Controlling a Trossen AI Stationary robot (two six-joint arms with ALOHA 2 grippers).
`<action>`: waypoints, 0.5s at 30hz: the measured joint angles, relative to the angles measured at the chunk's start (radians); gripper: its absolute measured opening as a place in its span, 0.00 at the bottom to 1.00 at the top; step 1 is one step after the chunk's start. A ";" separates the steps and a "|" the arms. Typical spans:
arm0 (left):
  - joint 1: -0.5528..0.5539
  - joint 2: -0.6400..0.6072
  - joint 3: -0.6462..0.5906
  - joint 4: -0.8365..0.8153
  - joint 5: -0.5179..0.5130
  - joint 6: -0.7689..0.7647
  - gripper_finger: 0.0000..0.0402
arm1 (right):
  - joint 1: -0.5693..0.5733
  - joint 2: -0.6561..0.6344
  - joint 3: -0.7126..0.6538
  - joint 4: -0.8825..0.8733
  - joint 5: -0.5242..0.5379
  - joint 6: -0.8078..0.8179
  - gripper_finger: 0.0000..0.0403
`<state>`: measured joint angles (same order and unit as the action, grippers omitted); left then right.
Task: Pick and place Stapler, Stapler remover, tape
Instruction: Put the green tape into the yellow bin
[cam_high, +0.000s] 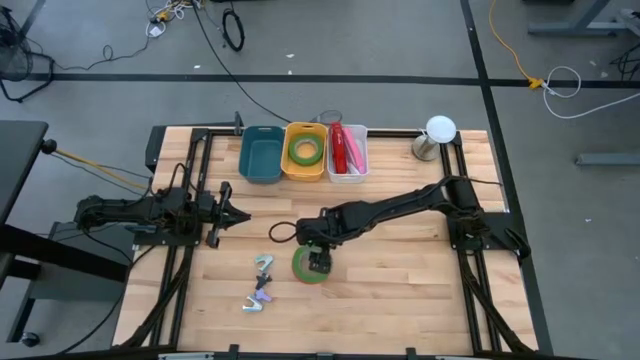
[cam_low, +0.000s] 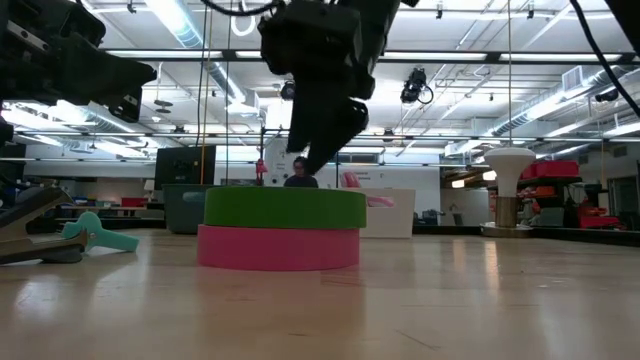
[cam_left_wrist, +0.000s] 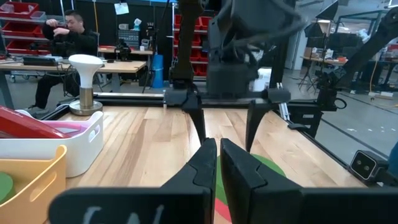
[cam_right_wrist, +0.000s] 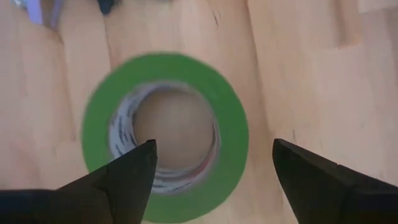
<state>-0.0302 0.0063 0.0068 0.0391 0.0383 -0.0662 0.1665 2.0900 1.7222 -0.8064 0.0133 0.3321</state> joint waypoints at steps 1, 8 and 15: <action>0.000 0.000 0.000 0.000 0.000 0.000 0.06 | 0.000 0.001 -0.011 0.004 -0.001 0.000 0.79; 0.000 0.000 0.000 0.000 0.000 0.000 0.06 | 0.000 0.001 -0.084 0.039 -0.004 0.000 0.78; 0.000 0.000 0.000 0.000 0.000 0.000 0.06 | 0.000 0.001 -0.150 0.101 0.000 0.000 0.78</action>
<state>-0.0303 0.0063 0.0069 0.0391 0.0383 -0.0664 0.1666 2.0907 1.5722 -0.7054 0.0133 0.3321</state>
